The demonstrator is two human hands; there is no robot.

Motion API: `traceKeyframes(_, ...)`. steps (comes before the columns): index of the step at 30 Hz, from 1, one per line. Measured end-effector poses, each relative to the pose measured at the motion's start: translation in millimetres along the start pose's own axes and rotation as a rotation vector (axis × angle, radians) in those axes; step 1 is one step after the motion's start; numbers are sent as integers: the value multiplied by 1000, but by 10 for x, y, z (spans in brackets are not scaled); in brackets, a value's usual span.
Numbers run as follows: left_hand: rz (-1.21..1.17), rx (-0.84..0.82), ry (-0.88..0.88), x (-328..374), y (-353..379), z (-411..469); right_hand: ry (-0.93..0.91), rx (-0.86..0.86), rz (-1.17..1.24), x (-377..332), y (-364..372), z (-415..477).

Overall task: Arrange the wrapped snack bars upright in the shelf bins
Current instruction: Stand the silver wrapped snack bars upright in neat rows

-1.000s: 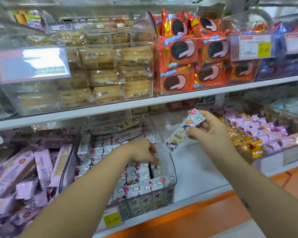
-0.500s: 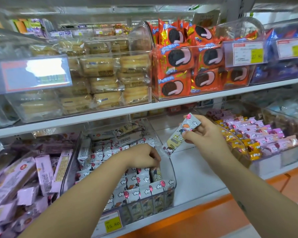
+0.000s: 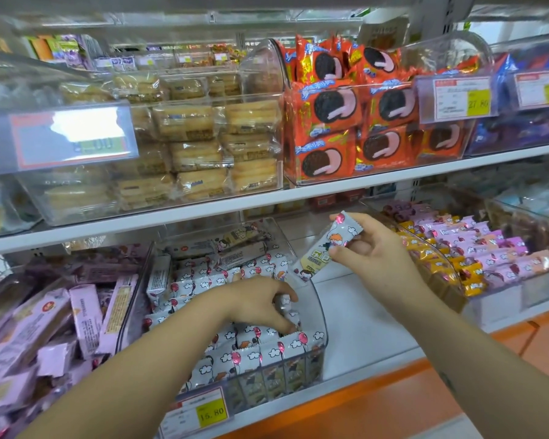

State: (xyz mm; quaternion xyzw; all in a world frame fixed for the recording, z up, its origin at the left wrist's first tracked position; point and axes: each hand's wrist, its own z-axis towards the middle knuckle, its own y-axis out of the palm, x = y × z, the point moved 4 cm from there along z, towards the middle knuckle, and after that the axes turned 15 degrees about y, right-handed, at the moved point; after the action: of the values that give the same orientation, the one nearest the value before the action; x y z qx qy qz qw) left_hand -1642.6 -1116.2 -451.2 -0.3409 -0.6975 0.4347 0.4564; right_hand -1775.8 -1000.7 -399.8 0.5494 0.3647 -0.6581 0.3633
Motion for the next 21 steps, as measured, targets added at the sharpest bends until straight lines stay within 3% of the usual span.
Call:
traceKeyframes(4, 33, 32, 0, 30, 40, -70, -60, -95, -139, -19, 139, 1)
traceKeyframes(8, 34, 88, -42, 5, -6, -180, -117, 0, -445, 62, 230, 120)
traceKeyframes(12, 51, 148, -43, -2, -10, -275, -199, 41, -600, 65, 341, 255)
traceKeyframes(21, 77, 315, -3, -12, 55, -388, -157, -108, -962, 349, 576, 472)
